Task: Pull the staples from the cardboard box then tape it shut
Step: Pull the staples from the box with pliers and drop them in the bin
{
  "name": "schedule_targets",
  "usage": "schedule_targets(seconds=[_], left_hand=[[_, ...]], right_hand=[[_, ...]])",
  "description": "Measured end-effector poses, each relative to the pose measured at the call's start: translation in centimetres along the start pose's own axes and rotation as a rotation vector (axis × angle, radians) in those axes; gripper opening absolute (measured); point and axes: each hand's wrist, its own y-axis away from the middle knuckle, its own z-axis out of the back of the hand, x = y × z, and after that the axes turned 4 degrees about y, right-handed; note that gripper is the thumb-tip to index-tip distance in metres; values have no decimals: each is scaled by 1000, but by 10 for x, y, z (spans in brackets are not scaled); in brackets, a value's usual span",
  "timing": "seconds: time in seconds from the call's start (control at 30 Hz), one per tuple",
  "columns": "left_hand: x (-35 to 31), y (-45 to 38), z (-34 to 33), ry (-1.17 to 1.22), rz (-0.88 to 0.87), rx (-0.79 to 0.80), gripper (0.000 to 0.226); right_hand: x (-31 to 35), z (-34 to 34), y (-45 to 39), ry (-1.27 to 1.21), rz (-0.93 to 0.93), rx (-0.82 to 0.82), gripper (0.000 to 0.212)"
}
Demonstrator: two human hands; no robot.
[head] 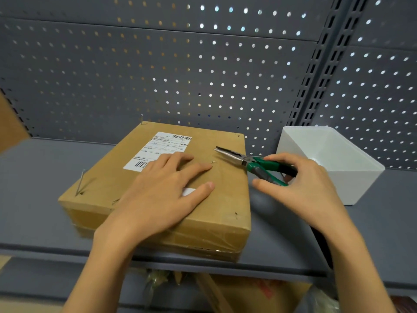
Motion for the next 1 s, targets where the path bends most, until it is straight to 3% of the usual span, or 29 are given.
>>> schedule_targets(seconds=[0.2,0.73,1.0], left_hand=[[1,-1,-1,-6,-7,7,72],[1,-1,-1,33,-21,-20,64],[1,-1,-2,38,-23,-37,64]], right_hand=[[5,12,0,113,53,52,48],[12,23,5,285,124,40,47],[10,18,5,247,99,49,47]])
